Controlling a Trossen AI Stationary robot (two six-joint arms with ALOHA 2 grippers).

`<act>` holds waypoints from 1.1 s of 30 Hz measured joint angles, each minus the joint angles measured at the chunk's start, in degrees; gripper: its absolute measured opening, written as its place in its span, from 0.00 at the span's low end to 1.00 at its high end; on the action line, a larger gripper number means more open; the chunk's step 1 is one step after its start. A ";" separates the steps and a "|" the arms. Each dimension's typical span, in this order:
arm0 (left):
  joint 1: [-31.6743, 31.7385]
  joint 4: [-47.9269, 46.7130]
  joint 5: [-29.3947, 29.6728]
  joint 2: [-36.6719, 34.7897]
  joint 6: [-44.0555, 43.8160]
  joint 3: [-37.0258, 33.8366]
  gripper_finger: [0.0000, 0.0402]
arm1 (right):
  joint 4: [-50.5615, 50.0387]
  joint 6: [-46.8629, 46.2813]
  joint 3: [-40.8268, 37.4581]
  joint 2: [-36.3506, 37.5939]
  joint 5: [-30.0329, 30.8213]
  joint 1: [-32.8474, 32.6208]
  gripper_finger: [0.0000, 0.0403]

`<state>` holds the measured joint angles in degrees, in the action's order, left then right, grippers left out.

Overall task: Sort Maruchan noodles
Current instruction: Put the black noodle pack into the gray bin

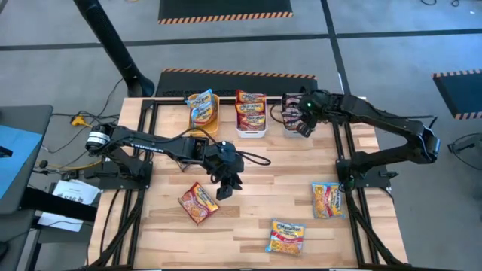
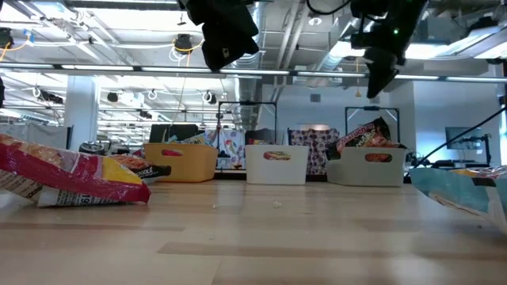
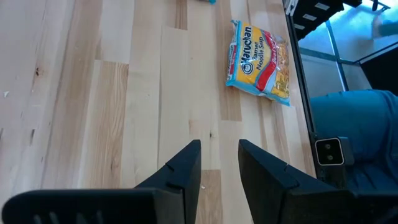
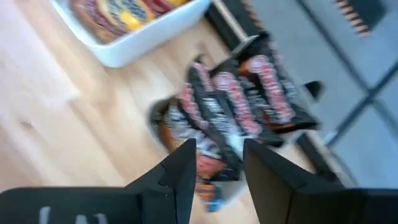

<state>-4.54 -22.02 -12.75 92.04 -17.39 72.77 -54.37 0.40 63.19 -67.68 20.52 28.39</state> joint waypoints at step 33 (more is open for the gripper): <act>0.00 -0.02 0.04 -0.01 -0.42 -0.02 0.23 | -3.29 -6.41 -0.03 -22.79 -6.88 6.47 0.38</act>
<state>-4.54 -22.04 -12.71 92.03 -17.80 72.75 -57.66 -6.00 63.16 -90.47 13.63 34.86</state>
